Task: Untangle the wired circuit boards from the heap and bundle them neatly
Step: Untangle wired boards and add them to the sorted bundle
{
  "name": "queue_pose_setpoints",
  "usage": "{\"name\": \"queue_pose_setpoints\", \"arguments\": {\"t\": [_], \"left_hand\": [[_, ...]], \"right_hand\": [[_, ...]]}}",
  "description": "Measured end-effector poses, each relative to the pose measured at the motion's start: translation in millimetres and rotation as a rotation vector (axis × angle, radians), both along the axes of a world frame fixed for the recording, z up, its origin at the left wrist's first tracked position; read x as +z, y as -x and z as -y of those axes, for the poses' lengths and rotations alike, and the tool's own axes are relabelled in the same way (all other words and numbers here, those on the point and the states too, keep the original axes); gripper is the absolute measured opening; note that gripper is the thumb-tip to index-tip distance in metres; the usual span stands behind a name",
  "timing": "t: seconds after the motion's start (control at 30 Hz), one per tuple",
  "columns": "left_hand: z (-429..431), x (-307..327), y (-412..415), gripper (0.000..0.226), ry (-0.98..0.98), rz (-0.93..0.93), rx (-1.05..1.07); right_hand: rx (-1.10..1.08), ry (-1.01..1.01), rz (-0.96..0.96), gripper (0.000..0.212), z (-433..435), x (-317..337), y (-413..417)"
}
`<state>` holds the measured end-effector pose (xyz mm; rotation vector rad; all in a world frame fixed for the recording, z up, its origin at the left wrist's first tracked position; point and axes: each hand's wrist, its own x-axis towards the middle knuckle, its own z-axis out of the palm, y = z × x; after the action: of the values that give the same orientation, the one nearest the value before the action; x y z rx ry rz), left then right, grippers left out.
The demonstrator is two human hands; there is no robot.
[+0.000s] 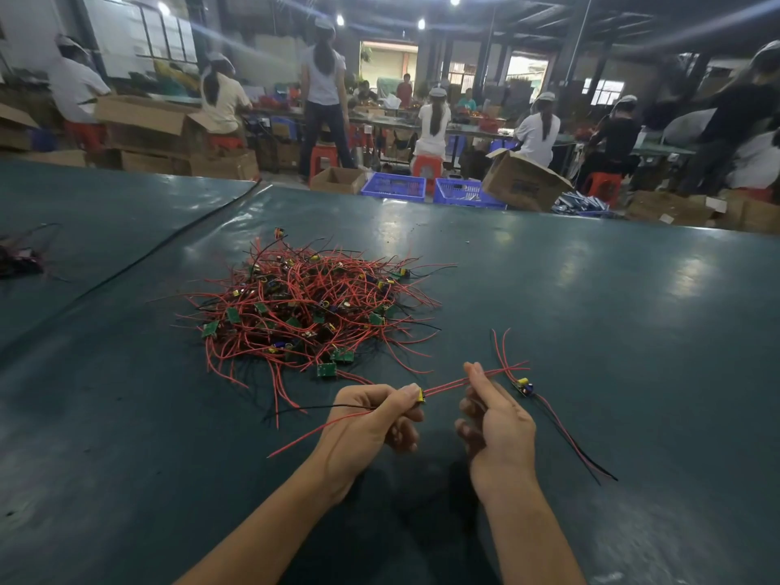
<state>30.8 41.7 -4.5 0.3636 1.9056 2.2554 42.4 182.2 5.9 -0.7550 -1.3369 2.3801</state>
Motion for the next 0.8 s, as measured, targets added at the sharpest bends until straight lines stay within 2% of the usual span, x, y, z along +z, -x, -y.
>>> {"name": "queue_pose_setpoints", "arguments": {"t": [0.23,0.57,0.7,0.8], "left_hand": [[8,-3,2,0.033,-0.036,0.004,0.028],[7,-9,5,0.032,-0.074,0.008,0.049],[7,-12,8,0.036,-0.053,-0.016,0.133],[7,-17,10,0.034,0.061,-0.108,0.177]], "right_hand": [[0.022,0.027,-0.043,0.004,-2,2,-6],[0.042,0.055,-0.082,0.026,-8,-2,-6],[0.291,-0.132,0.005,0.031,2,-1,-9],[0.382,-0.362,-0.003,0.028,19,-4,-13]]}}
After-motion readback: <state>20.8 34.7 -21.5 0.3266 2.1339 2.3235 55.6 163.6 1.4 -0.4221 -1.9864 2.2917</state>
